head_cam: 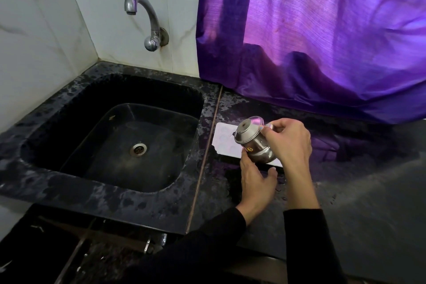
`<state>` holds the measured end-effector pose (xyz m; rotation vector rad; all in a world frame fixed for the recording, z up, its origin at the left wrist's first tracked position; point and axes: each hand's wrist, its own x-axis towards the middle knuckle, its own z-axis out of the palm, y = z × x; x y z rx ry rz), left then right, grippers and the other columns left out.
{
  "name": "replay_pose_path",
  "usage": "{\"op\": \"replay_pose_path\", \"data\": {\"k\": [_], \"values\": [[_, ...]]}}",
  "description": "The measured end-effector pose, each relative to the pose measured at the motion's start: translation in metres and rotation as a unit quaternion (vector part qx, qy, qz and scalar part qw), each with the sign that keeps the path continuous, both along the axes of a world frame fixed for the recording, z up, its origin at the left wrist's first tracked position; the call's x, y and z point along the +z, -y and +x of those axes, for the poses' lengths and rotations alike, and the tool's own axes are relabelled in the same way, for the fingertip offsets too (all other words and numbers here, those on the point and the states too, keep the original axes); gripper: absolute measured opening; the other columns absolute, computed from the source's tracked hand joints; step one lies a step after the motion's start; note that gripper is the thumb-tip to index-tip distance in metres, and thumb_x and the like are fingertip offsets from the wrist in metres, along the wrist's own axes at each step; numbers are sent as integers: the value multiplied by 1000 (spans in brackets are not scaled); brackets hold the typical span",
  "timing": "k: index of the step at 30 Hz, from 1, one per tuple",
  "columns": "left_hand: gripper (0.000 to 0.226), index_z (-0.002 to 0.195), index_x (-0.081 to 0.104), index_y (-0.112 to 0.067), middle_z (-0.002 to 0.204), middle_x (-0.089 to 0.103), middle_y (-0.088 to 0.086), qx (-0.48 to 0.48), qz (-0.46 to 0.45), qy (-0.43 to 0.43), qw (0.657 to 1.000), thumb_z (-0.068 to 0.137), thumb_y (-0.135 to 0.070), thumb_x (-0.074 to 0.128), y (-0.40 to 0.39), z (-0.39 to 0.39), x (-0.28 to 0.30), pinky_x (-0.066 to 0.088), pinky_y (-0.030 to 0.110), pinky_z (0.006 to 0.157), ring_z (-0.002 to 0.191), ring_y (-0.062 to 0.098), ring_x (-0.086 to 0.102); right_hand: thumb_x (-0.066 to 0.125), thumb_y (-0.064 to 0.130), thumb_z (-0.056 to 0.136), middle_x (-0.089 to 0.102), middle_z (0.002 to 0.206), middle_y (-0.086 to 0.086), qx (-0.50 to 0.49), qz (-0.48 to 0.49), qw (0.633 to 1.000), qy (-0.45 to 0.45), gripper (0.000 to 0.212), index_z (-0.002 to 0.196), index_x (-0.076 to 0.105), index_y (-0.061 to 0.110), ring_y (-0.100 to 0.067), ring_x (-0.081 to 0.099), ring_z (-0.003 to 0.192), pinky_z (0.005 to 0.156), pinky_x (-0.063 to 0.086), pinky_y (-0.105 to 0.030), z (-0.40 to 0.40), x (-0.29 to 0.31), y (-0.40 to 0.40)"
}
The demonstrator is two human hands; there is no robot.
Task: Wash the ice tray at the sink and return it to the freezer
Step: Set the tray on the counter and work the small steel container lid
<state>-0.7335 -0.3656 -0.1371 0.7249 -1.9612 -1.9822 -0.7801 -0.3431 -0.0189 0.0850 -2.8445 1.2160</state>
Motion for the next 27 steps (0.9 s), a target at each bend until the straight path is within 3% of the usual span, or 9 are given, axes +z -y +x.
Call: {"op": "replay_pose_path", "data": {"k": [9,14,27], "values": [[92,148,19,-27,142,43,1,-6,2,3,1000,67,-36,61,1,1,-1,42,41,107,130,16,46,66,32,81,67,86,5,-1,8,1000,-3,11,87,70,25,-17,53,82,73,36,-29,1,1,1],[88,148,19,-28,140,43,-1,-8,1,3,1000,72,-29,63,1,4,1,43,40,106,128,13,46,67,33,80,68,88,4,-4,8,1000,-2,10,86,70,25,-19,56,85,74,38,-30,2,1,2],[91,148,19,-29,141,45,1,-1,-11,14,1000,67,-36,60,1,7,5,41,42,108,131,16,45,67,33,79,70,88,4,-7,3,1000,-6,10,85,70,25,-22,61,89,74,40,-30,3,0,0]]}}
